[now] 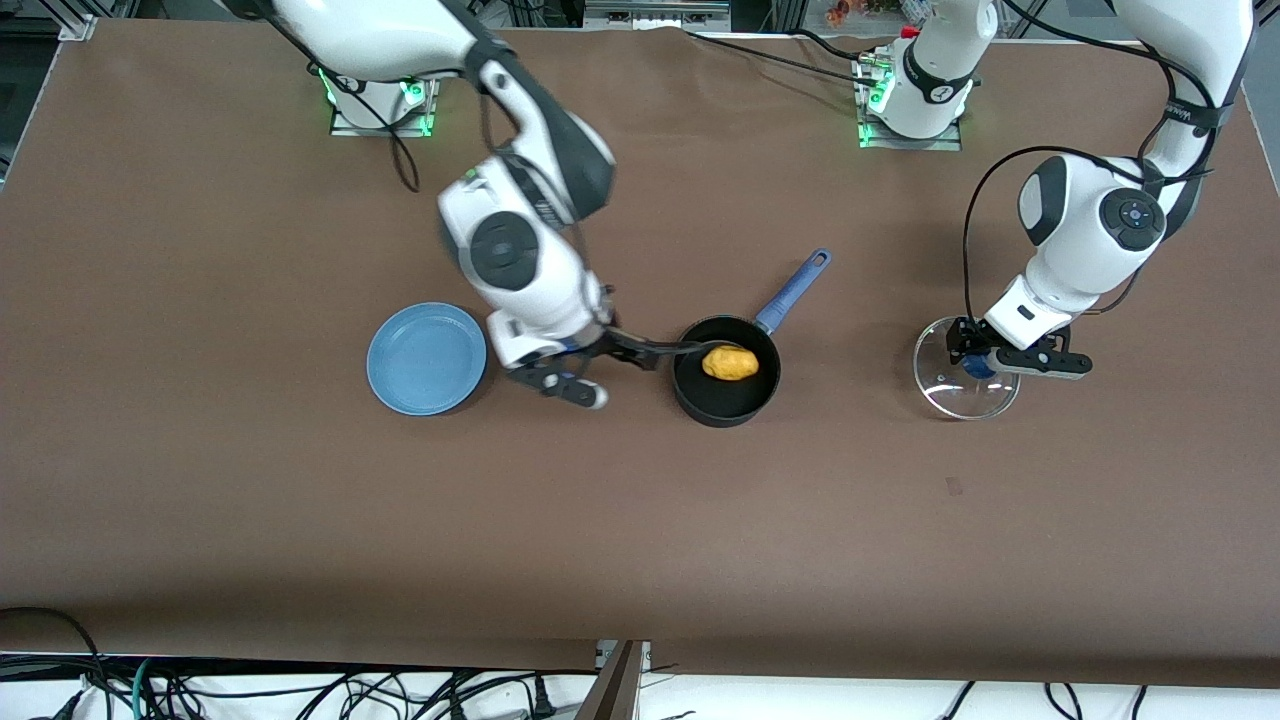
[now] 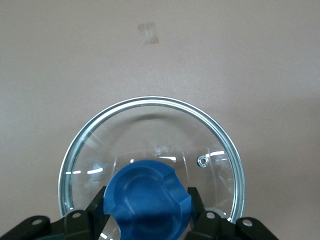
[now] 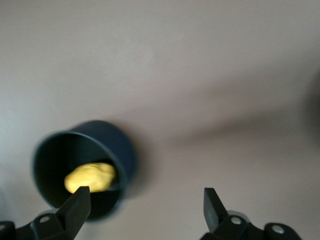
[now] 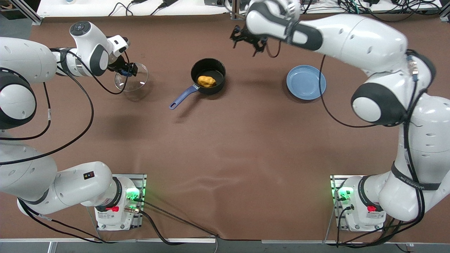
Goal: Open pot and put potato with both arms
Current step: 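Withdraw the right gripper while the left gripper lowers the lid onto the table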
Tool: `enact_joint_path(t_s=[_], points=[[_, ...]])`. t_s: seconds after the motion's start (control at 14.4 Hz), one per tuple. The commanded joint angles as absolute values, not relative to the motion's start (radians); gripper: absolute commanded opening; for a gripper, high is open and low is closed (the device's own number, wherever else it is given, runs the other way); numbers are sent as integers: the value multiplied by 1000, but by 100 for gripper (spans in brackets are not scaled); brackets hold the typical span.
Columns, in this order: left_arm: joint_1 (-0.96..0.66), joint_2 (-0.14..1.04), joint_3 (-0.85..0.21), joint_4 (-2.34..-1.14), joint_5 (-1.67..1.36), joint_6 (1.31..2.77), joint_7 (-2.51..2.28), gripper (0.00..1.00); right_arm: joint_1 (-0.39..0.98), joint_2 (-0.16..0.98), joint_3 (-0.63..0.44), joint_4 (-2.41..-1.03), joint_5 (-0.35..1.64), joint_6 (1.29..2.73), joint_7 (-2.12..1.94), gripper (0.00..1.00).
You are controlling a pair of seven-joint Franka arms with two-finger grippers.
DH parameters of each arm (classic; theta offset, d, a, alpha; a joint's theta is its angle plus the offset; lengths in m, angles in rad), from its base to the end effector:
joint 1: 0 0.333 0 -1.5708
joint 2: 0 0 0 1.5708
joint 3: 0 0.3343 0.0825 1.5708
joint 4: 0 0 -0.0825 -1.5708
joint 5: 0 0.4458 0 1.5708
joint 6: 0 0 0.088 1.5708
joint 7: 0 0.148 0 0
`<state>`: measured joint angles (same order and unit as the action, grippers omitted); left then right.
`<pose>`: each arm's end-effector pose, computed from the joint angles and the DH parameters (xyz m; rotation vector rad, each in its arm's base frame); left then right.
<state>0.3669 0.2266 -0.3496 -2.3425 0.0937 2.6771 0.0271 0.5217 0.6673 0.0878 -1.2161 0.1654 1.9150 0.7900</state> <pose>0.5720 0.0017 0.1806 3.1066 -0.1213 0.1945 0.6666 0.4680 0.3447 -2.9306 0.3736 0.1626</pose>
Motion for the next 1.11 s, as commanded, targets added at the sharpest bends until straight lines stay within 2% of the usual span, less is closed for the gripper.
enact_joint_path(t_s=[0.0, 0.35, 0.63, 0.77, 1.04], points=[[380, 256, -354, -2347, 81, 2735, 60, 33, 424, 585, 80, -1236, 161, 1771, 524, 100], [388, 304, -351, -2358, 83, 2812, 61, 32, 263, 416, 78, -1264, 57, 1623, 261, 100], [400, 313, -347, -2356, 165, 2813, 58, 33, 161, 295, 81, -1362, 31, 1620, 222, 100], [433, 318, -350, -2353, 204, 2813, 58, 39, 130, 223, 83, -1443, 29, 1631, 225, 100], [433, 316, -348, -2350, 207, 2812, 55, 50, 103, 163, 86, -1450, 28, 1635, 225, 100]])
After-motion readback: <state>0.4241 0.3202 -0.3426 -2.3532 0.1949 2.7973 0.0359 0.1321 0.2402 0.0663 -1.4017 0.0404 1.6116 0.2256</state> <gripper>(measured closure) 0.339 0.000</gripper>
